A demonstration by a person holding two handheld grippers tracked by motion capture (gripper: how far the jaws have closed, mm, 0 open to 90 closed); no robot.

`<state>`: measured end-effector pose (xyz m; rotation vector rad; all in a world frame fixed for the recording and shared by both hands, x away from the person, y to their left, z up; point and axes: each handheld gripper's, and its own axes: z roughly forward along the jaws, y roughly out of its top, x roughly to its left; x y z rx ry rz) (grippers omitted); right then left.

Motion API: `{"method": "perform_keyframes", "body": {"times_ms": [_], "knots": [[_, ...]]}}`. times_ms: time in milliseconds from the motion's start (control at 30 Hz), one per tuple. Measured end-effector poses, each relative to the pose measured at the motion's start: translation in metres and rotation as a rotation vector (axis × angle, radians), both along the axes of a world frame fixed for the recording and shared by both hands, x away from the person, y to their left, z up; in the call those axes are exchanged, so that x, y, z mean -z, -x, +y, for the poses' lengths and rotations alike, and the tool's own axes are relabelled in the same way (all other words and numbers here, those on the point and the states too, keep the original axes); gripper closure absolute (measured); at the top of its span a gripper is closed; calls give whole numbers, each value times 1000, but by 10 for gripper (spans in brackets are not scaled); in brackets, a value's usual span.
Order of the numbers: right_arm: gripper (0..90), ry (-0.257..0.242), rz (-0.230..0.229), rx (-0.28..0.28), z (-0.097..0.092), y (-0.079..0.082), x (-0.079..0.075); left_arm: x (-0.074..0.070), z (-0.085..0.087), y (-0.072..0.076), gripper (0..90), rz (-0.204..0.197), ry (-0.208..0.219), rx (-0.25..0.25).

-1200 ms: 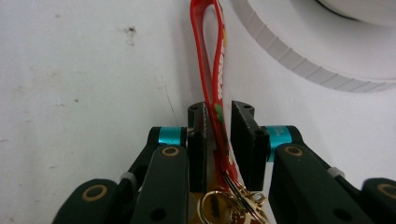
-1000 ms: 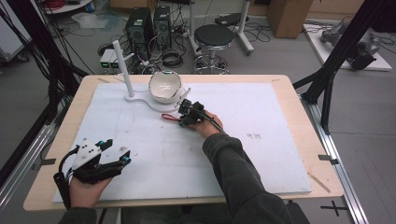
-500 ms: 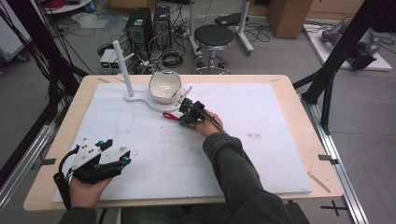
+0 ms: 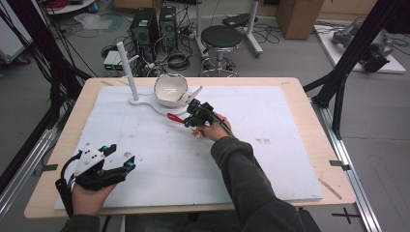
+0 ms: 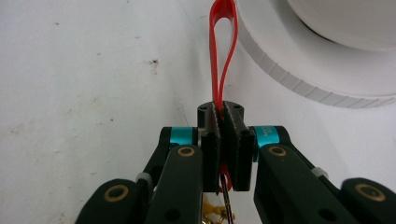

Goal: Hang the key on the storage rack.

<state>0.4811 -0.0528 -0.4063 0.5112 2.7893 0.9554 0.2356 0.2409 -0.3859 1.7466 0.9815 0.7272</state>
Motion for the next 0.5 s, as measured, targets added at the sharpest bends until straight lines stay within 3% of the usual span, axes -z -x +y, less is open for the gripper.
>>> {"method": "perform_keyframes", "body": {"times_ms": [500], "knots": [[862,-101,-12,0,-9,4,-19,0,0,0,261,-3,1,-1]]}}
